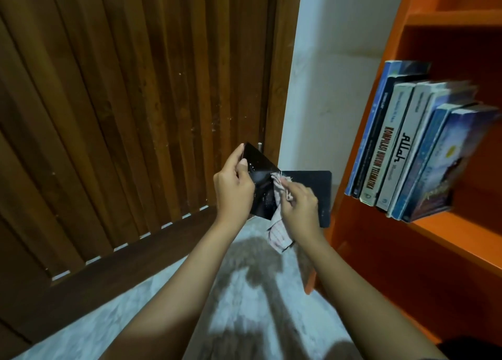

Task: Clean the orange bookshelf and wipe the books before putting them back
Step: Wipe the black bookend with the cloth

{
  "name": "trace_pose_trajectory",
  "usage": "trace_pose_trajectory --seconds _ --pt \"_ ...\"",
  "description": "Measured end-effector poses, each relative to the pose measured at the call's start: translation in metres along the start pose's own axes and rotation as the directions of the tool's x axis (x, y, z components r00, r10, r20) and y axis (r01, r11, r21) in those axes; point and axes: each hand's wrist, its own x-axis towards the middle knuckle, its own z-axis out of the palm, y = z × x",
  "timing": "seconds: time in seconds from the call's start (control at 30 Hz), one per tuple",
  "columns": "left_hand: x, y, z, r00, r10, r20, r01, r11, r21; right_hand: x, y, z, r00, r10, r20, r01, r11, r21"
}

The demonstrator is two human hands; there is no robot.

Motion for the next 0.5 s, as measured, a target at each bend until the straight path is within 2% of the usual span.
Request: trace_pose_trajectory --seconds 0.07,0.17,0.27,0.33,0.43,0.5 --pt "-0.001 -0.001 -0.003 0.999 -0.028 -0.026 0.028 1.000 -0.002 -0.011 -0.001 0.006 0.997 0.057 0.047 -0.058 0.998 0.030" --pt "-0.002 -0.004 -0.008 0.997 -0.062 -0.054 0.063 0.998 0.021 -0.021 -0.002 0.012 0.988 0.063 0.143 -0.071 0.996 0.055" --pt "-0.001 -0.010 -0.015 0.996 -0.061 -0.061 0.067 0.993 0.100 -0.028 -0.008 0.004 0.927 0.048 0.373 -0.081 0.994 0.074" --pt "0.001 -0.015 -0.021 0.996 -0.054 -0.073 0.065 0.987 0.145 -0.027 -0.009 -0.007 0.891 0.019 0.454 -0.071 0.993 0.098" --pt "0.002 -0.019 -0.028 1.000 -0.026 -0.011 0.027 0.979 0.200 -0.009 -0.011 -0.033 0.909 0.107 0.404 -0.187 0.969 0.165" --pt "0.000 -0.018 -0.030 0.999 0.009 0.038 -0.017 0.974 0.225 0.010 -0.009 -0.049 0.945 0.128 0.301 -0.176 0.975 0.135"
